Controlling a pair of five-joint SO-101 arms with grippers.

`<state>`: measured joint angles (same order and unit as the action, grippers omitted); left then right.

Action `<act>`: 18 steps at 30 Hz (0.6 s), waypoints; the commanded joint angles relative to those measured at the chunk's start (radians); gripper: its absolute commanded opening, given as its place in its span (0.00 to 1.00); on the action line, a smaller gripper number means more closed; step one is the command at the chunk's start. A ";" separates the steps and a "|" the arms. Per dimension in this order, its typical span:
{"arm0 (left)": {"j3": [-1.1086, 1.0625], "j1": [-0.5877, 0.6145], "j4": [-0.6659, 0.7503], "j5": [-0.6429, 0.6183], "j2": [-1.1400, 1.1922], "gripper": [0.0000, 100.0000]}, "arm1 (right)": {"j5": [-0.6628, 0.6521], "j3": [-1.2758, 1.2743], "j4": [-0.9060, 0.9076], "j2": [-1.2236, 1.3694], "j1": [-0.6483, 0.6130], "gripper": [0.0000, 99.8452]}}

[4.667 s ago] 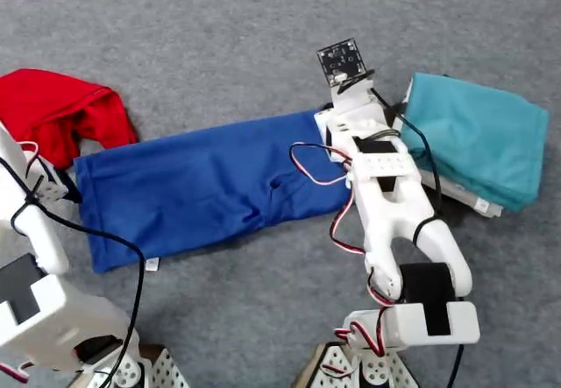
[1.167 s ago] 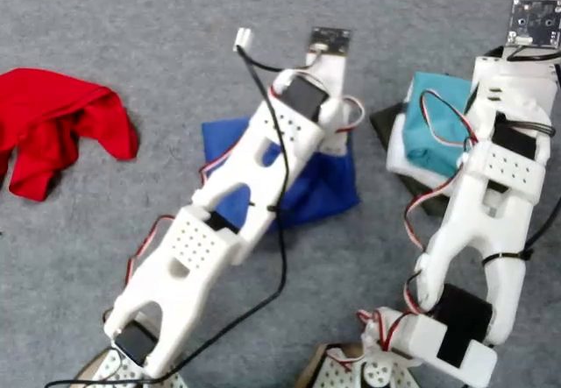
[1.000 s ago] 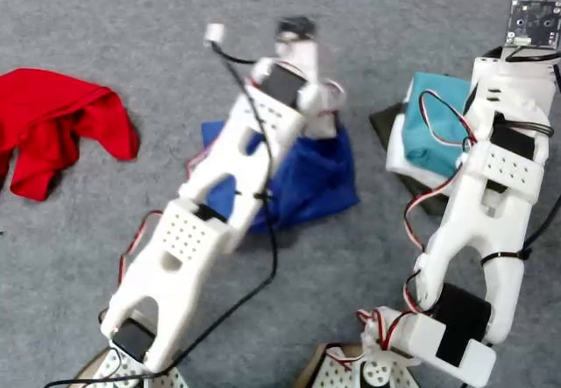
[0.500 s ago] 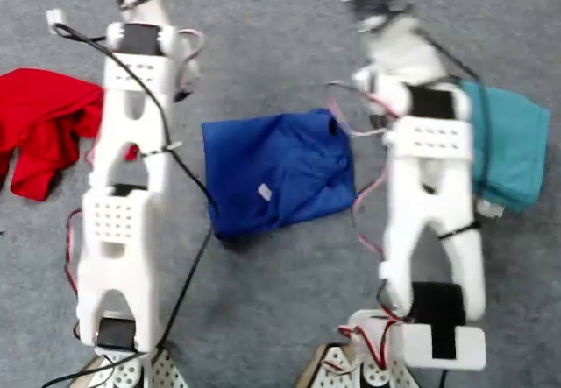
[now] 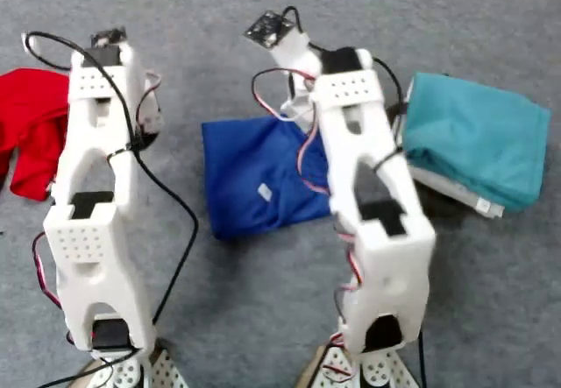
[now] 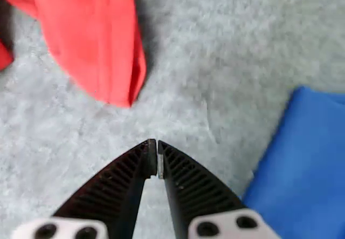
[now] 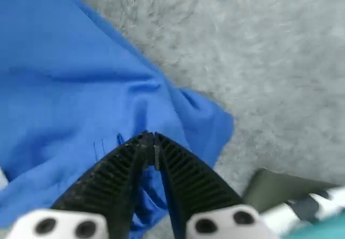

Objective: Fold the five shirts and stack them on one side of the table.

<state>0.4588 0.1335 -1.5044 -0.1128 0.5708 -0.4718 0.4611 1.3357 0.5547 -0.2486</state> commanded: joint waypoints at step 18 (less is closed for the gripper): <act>-0.399 -0.048 0.473 0.012 -0.120 0.02 | -0.074 1.159 0.319 0.631 0.082 0.01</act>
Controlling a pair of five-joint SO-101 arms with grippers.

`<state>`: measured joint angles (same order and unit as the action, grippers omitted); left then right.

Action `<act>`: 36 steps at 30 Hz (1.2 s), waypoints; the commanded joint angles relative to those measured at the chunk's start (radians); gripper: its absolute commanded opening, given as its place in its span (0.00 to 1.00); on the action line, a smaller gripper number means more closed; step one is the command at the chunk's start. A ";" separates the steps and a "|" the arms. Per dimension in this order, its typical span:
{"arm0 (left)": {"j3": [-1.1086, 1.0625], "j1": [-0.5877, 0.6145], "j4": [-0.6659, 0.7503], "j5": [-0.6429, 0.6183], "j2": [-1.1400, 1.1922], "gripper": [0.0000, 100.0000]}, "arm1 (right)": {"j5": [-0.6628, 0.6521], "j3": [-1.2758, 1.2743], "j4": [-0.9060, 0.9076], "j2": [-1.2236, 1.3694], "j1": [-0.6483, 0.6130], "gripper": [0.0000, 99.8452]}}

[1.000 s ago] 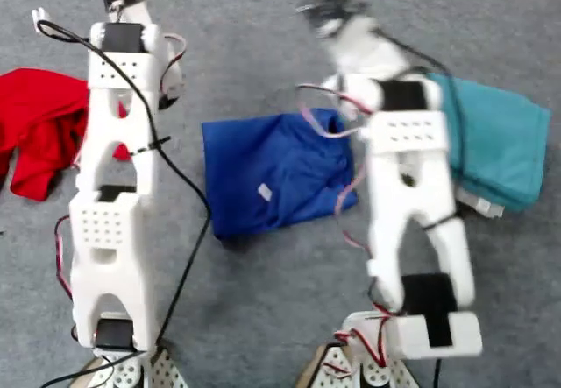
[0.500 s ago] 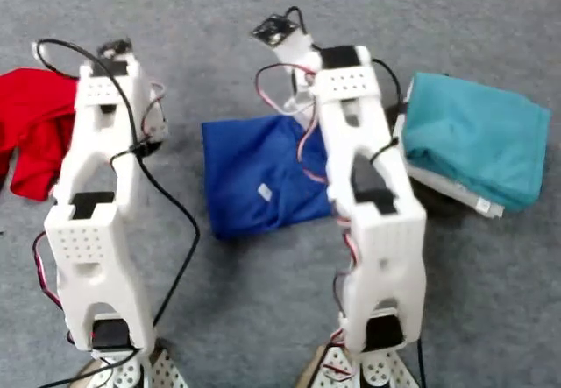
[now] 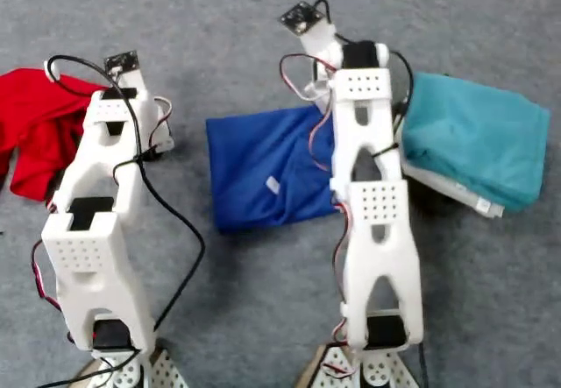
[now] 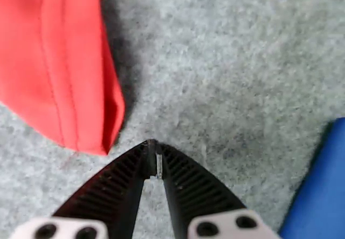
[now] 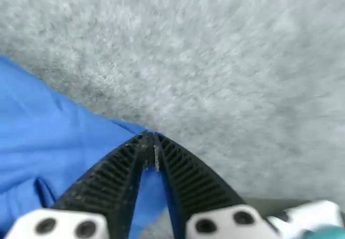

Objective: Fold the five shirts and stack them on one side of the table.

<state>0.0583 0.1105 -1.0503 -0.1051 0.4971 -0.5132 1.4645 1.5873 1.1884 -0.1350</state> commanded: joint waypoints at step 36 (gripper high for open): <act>-0.021 -0.015 0.044 0.005 -0.054 0.02 | 0.017 -0.746 0.075 -0.452 -0.131 0.01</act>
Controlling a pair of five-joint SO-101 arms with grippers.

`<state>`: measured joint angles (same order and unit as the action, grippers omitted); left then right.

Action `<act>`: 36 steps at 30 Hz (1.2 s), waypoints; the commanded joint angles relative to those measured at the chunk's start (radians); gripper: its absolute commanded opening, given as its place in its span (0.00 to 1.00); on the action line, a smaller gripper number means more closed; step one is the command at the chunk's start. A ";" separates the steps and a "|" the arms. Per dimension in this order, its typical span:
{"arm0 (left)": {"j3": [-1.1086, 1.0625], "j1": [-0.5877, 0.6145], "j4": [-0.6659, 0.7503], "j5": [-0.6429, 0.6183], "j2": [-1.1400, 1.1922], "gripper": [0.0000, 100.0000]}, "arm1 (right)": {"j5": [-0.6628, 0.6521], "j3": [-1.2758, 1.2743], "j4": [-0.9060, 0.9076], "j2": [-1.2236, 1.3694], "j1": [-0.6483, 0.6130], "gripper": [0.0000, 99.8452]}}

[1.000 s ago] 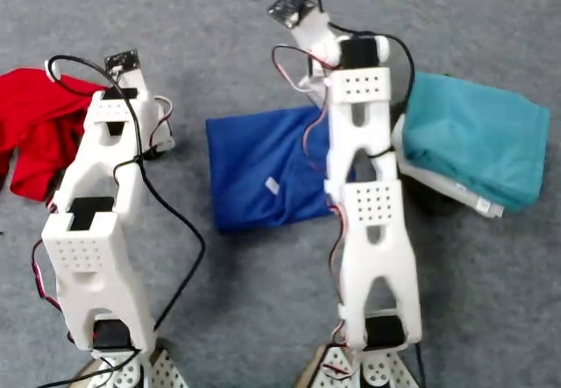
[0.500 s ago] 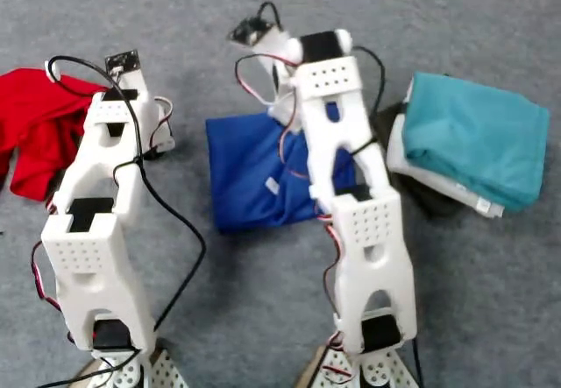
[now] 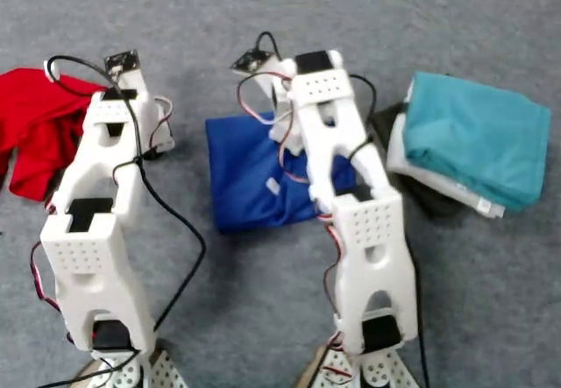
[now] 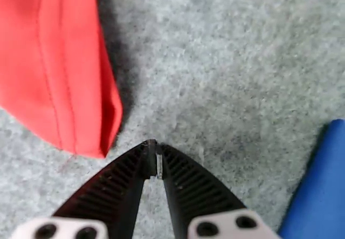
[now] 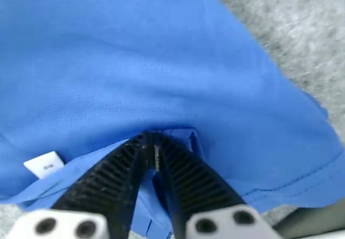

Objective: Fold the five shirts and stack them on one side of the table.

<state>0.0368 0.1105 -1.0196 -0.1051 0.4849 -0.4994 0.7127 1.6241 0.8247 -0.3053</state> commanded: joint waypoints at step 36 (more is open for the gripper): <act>0.003 -0.015 0.014 0.005 -0.042 0.02 | -0.055 -0.162 0.009 -0.222 0.104 0.01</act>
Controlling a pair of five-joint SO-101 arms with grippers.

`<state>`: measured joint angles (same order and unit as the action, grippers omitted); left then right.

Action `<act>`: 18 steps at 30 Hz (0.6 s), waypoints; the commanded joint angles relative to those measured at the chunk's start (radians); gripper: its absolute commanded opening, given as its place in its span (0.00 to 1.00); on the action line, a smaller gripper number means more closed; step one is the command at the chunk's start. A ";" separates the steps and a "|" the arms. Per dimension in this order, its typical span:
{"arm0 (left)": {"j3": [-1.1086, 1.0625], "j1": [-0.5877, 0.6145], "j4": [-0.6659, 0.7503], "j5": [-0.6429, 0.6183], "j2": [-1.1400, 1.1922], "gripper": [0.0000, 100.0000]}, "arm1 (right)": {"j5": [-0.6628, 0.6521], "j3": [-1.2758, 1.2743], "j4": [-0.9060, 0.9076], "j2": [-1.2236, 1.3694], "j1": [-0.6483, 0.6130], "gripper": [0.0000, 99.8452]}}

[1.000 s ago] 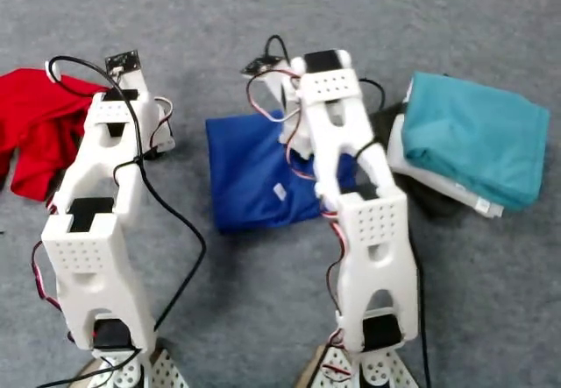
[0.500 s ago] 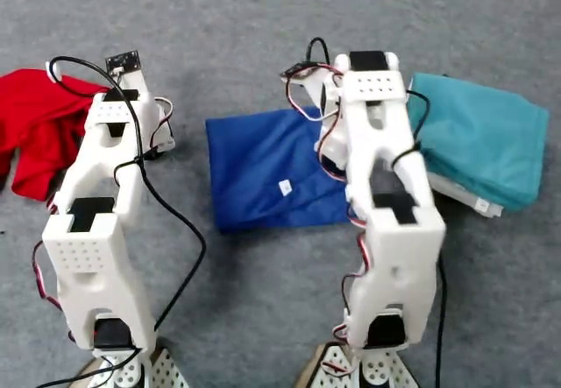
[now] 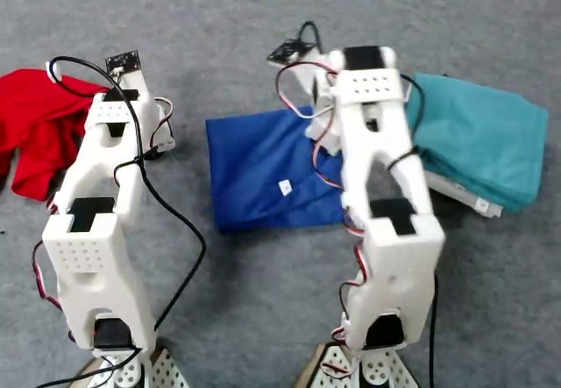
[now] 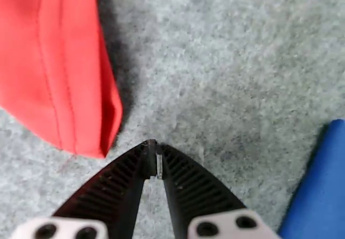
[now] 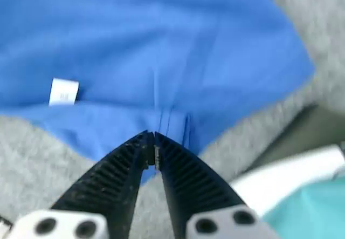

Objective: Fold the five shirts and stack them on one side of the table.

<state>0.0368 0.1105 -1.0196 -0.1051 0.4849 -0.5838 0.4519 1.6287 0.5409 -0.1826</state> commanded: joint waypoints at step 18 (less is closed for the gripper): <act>0.003 -0.015 0.014 0.005 -0.042 0.02 | 0.026 -0.064 0.153 0.067 -0.008 0.01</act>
<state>0.0368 0.1105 -1.0196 -0.1051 0.4849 -0.5623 0.4641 1.7637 0.7234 -0.1841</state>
